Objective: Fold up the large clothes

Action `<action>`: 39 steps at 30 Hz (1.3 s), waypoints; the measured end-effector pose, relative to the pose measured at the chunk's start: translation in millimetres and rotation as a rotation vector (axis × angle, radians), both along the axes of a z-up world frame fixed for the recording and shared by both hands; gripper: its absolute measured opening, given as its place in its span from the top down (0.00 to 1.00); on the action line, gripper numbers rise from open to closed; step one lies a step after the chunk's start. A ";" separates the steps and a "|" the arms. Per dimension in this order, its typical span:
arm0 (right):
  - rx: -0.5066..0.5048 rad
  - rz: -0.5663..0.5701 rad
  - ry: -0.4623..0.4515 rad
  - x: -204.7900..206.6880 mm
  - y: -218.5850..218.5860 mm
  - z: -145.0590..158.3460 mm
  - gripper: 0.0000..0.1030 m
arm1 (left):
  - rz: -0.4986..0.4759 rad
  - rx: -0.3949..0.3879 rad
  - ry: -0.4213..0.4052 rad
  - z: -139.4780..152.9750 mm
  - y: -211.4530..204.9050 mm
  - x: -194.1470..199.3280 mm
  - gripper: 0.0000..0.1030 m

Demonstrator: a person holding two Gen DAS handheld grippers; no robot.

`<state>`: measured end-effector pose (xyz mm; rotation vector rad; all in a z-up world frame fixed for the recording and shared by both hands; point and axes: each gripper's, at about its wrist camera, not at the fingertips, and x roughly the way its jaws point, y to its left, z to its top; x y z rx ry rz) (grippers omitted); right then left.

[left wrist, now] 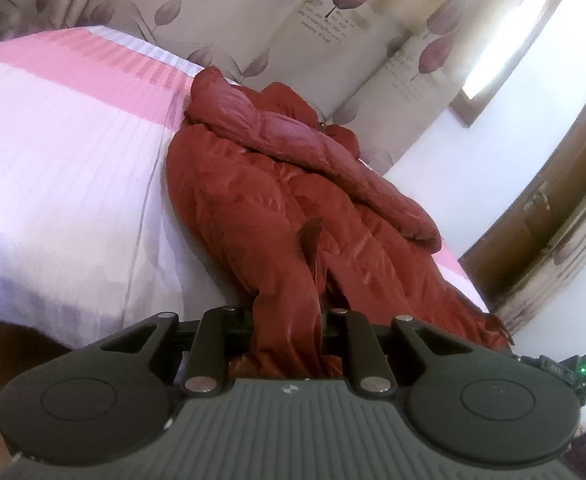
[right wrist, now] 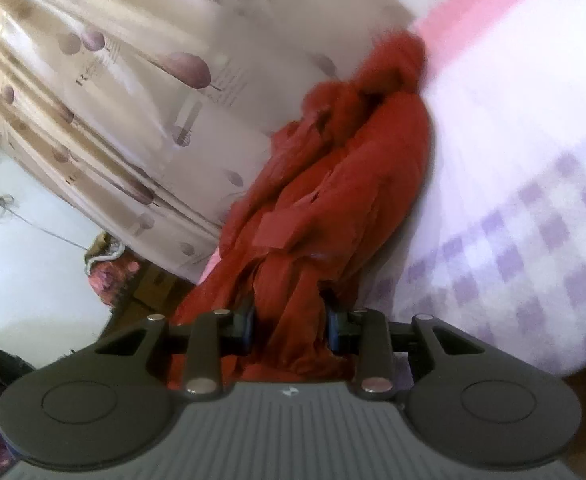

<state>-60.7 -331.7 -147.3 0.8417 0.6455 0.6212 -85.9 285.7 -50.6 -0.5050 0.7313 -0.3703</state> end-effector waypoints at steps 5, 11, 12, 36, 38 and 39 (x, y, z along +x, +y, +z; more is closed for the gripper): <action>0.077 -0.003 0.008 -14.9 -4.3 6.1 0.69 | 0.004 -0.041 -0.007 12.5 6.2 -14.6 0.81; 0.196 0.002 -0.046 -12.0 -7.5 30.4 0.69 | 0.040 -0.127 -0.108 50.1 8.7 -16.0 0.81; 0.210 0.001 -0.057 -8.9 -7.4 34.9 0.69 | 0.044 -0.138 -0.122 55.5 7.6 -13.8 0.81; 0.244 -0.299 -0.170 161.0 -53.0 99.8 0.70 | 0.297 -0.180 -0.212 126.4 -24.8 179.9 0.81; 0.233 -0.336 -0.161 173.3 -58.2 97.7 0.70 | 0.283 -0.155 -0.209 121.8 -27.4 195.8 0.80; 0.223 -0.347 -0.157 179.0 -58.4 98.2 0.70 | 0.283 -0.131 -0.209 120.4 -30.0 202.7 0.79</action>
